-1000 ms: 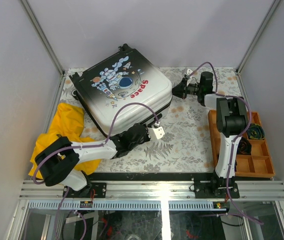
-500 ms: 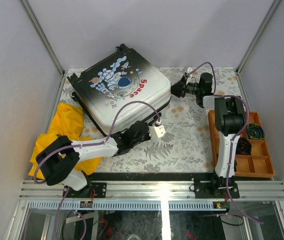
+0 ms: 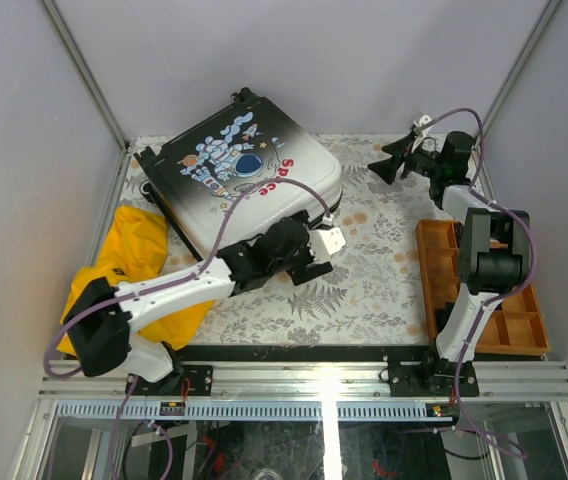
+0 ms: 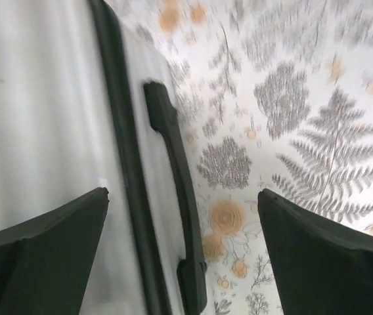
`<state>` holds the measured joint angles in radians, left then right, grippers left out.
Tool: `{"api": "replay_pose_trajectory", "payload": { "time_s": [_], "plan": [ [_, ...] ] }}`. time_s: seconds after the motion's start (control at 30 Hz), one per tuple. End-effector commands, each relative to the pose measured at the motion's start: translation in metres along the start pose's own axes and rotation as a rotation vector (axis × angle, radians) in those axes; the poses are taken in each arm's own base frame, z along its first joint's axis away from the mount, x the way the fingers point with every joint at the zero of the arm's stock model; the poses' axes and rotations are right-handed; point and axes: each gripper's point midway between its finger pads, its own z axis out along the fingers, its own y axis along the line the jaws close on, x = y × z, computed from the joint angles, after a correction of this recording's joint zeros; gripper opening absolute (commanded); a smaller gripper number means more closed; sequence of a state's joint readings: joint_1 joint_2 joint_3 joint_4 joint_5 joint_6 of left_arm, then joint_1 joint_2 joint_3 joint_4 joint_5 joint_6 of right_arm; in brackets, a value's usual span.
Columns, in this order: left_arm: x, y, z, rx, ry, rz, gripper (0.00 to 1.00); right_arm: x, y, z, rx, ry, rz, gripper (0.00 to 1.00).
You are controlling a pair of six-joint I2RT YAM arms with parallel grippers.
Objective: Pack the luggage
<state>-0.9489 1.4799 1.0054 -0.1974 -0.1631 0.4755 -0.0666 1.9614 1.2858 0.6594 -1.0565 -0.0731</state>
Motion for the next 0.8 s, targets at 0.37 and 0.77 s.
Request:
{"api": "replay_pose_trajectory", "payload": {
  "time_s": [0.37, 0.77],
  "plan": [
    [-0.046, 0.186, -0.129, -0.234, -0.243, -0.585, 1.0, -0.026, -0.015, 0.046, 0.063, 0.069, 0.131, 0.85],
    [0.092, 0.213, -0.212, -0.459, -0.187, -1.105, 1.0, -0.006, 0.019, 0.114, -0.022, 0.116, 0.09, 0.86]
  ]
}}
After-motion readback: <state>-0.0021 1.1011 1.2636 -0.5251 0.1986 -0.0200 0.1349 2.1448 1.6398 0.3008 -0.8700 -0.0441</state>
